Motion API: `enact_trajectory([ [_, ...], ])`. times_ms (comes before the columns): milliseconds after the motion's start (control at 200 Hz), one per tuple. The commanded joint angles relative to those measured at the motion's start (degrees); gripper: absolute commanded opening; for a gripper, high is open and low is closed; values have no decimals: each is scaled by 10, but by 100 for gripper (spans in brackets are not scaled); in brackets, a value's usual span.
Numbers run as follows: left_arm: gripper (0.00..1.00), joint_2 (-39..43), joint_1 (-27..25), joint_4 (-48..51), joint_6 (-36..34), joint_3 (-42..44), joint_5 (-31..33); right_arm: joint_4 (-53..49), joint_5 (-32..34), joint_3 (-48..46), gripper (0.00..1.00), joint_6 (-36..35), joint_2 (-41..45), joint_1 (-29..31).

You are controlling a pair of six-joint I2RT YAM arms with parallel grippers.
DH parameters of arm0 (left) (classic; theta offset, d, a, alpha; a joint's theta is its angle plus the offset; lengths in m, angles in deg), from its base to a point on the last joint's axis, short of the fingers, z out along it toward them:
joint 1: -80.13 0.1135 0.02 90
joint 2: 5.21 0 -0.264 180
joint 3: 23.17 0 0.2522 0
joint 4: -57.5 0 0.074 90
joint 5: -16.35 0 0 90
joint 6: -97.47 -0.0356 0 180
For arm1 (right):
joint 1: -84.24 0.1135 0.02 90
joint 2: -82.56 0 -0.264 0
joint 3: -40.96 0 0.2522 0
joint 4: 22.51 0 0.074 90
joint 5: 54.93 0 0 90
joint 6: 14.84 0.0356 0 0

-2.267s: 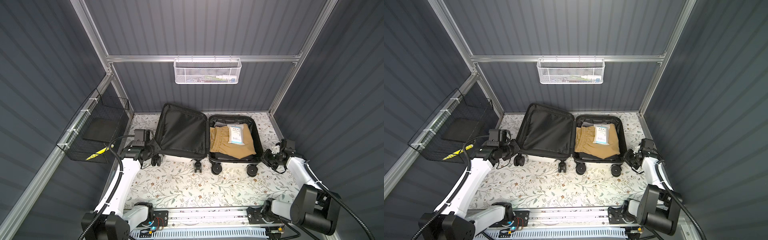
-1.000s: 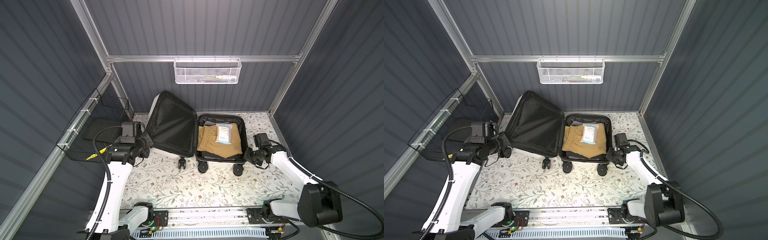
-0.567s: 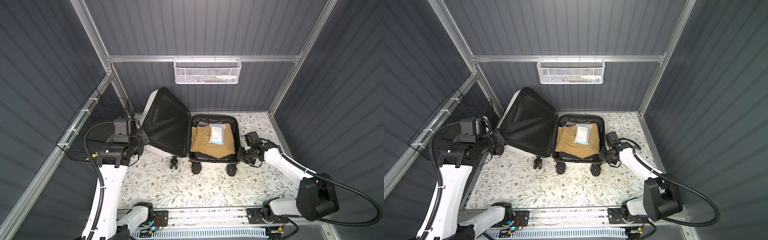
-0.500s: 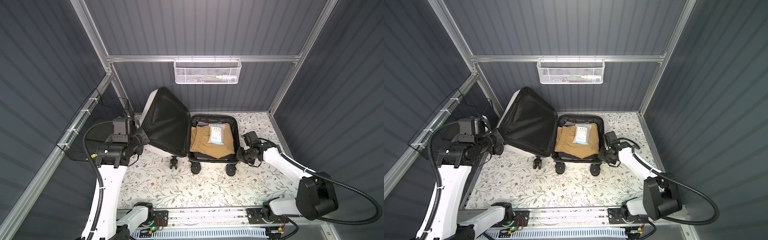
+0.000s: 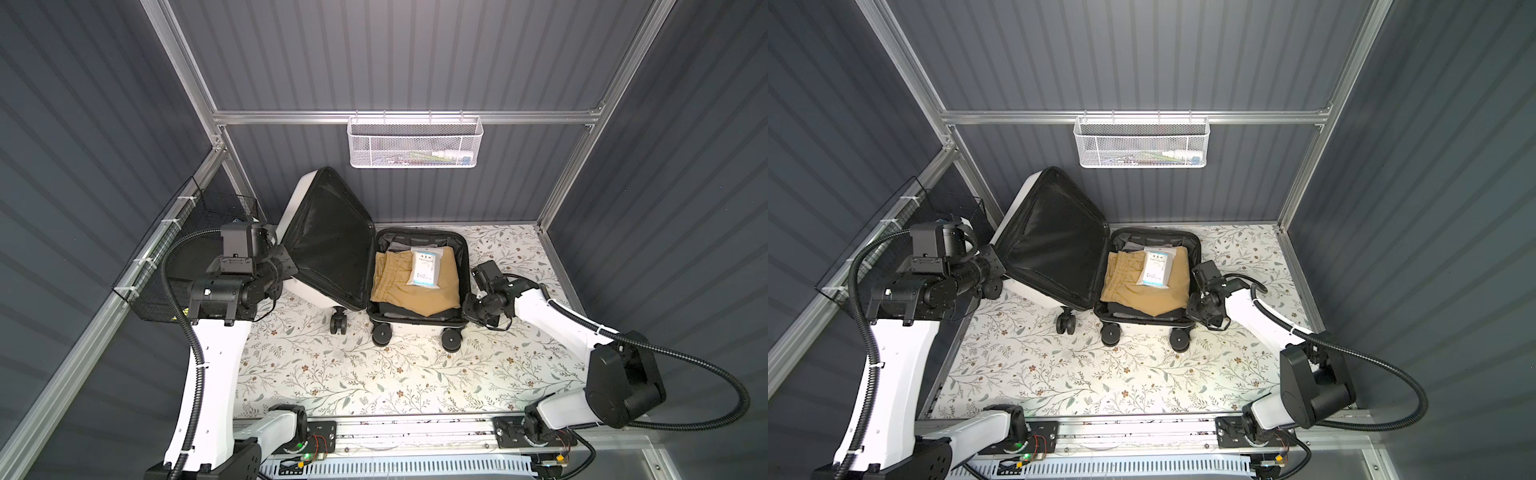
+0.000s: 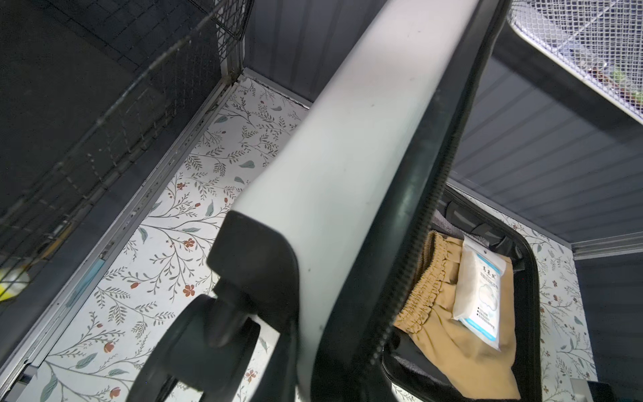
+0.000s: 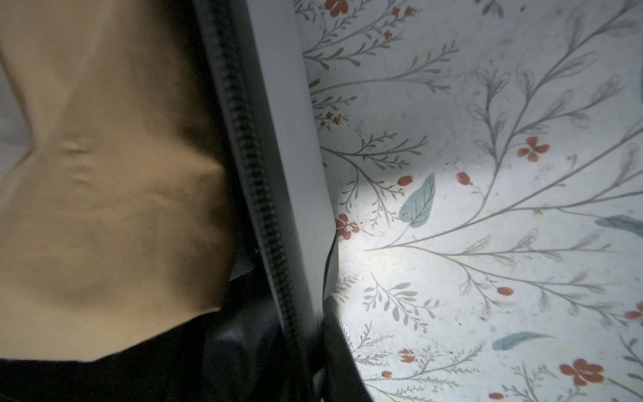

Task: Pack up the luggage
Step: 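Lift the lid edge with the left gripper while the right gripper holds the base, then raise the lid upright with the left gripper toward the base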

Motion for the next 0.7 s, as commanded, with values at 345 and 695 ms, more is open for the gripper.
enact_trajectory([
  [345,0,10,-16,-178,127,-82,-253,125,-122,96,0,-31,-35,80],
  [695,0,11,-16,-205,158,-74,-290,143,-119,158,0,-32,-95,130],
])
